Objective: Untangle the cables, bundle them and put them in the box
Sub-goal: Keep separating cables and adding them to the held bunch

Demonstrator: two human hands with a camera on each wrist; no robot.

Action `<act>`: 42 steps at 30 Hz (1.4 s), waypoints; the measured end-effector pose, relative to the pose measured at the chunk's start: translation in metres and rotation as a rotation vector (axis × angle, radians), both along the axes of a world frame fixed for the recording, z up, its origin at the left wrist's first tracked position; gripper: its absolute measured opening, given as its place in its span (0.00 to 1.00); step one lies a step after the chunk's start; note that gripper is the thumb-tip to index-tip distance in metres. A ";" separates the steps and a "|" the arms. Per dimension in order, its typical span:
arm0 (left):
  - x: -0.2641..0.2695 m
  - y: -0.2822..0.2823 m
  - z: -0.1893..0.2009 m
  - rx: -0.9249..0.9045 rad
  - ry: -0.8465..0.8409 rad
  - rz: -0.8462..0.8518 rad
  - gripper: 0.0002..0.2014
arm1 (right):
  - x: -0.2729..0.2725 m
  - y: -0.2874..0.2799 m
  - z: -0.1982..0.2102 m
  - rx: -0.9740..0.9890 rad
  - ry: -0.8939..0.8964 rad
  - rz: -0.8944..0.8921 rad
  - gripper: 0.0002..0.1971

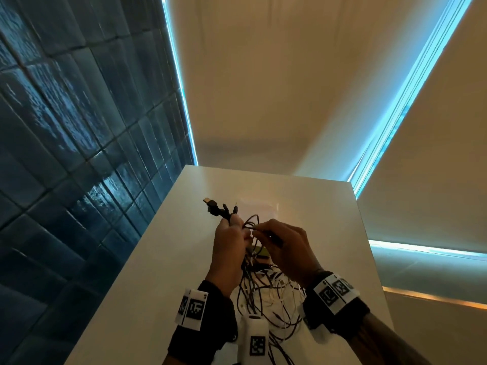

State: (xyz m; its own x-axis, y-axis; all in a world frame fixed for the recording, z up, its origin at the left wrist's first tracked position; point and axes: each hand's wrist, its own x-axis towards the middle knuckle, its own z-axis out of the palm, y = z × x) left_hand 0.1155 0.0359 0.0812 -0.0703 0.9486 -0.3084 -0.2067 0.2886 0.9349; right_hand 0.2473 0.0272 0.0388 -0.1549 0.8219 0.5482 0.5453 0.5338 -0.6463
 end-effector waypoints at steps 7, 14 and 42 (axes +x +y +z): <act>-0.019 0.002 0.028 0.236 -0.233 0.110 0.14 | 0.026 0.004 -0.040 -0.582 0.575 0.009 0.07; -0.037 0.002 0.031 0.305 -0.310 0.159 0.15 | 0.043 0.001 -0.069 -0.805 0.861 0.028 0.13; 0.014 0.000 -0.009 0.061 0.212 0.114 0.12 | -0.002 -0.016 -0.012 -0.637 0.694 0.028 0.02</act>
State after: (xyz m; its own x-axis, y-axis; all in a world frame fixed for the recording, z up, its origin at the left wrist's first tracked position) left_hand 0.1292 0.0359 0.0717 -0.2348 0.9473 -0.2181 -0.0319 0.2167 0.9757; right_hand 0.2456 0.0116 0.0264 0.0130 0.9996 -0.0258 -0.0786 -0.0247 -0.9966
